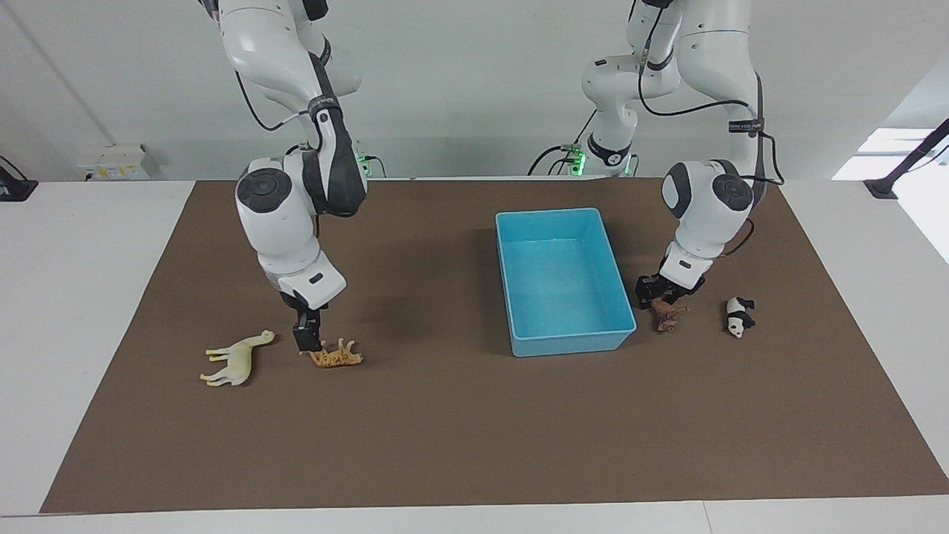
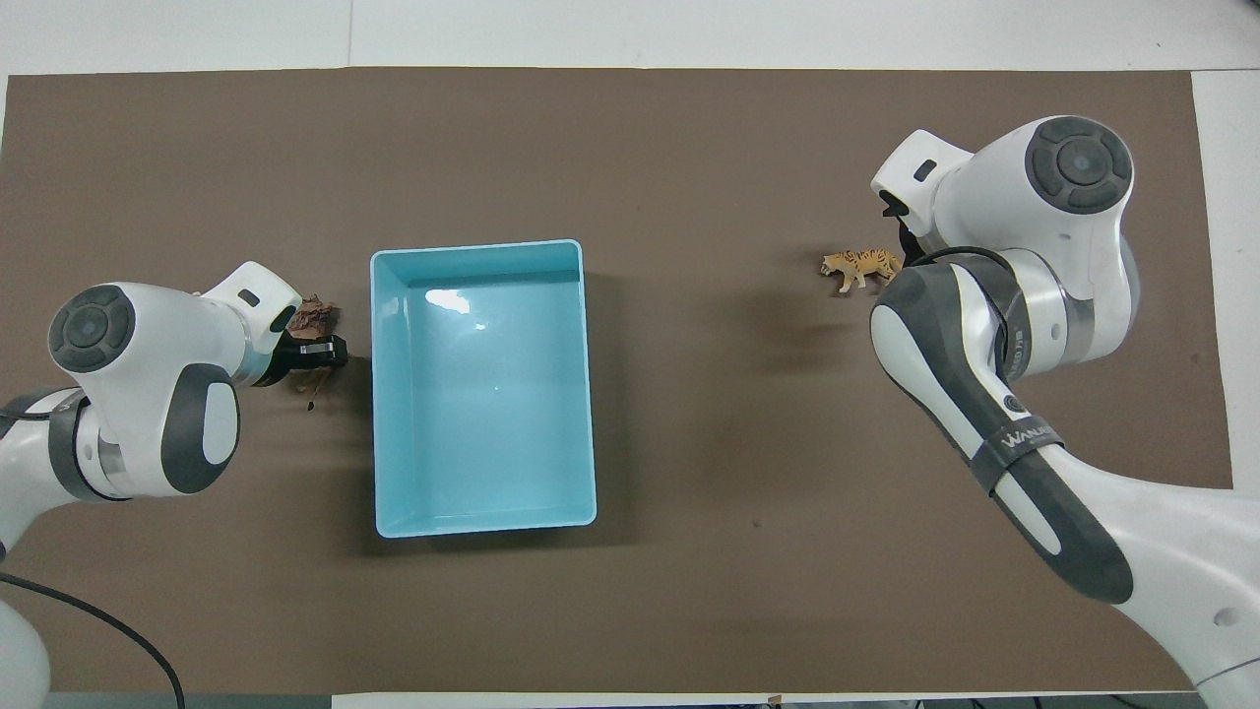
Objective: Put all toys into storage box
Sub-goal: 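Grasp the brown horse with the left gripper while the right gripper reaches the lion, then carry the horse into the blue box and open the left gripper, then move the left gripper back to the panda while the right gripper grasps the lion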
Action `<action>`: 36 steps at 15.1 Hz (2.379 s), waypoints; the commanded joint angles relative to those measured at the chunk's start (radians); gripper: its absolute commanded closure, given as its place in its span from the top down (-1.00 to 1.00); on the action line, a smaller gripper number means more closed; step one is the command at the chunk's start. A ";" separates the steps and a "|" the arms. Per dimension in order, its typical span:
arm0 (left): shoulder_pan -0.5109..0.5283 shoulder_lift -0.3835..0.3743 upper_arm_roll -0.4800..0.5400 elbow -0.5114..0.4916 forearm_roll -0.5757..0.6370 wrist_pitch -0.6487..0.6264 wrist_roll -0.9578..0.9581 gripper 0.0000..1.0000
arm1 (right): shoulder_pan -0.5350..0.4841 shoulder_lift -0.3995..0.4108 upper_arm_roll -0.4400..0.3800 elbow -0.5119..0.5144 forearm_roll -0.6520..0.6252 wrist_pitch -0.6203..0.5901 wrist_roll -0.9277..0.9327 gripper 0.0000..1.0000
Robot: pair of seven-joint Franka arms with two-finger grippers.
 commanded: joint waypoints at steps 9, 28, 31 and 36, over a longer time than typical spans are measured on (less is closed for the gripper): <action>-0.035 0.001 -0.004 0.462 0.001 -0.605 -0.228 -0.58 | 0.002 0.036 -0.002 -0.076 0.004 0.104 -0.087 1.00; -0.010 -0.091 0.015 0.363 0.168 -0.562 -0.152 1.00 | -0.008 0.093 -0.002 -0.060 0.127 0.127 -0.117 -1.00; 0.116 -0.072 0.015 0.320 0.168 -0.415 0.031 1.00 | 0.019 0.071 -0.006 -0.015 0.107 0.042 -0.059 -1.00; 0.235 0.001 0.016 0.274 0.238 -0.233 0.334 1.00 | 0.073 0.050 -0.006 0.117 0.091 -0.144 0.101 -1.00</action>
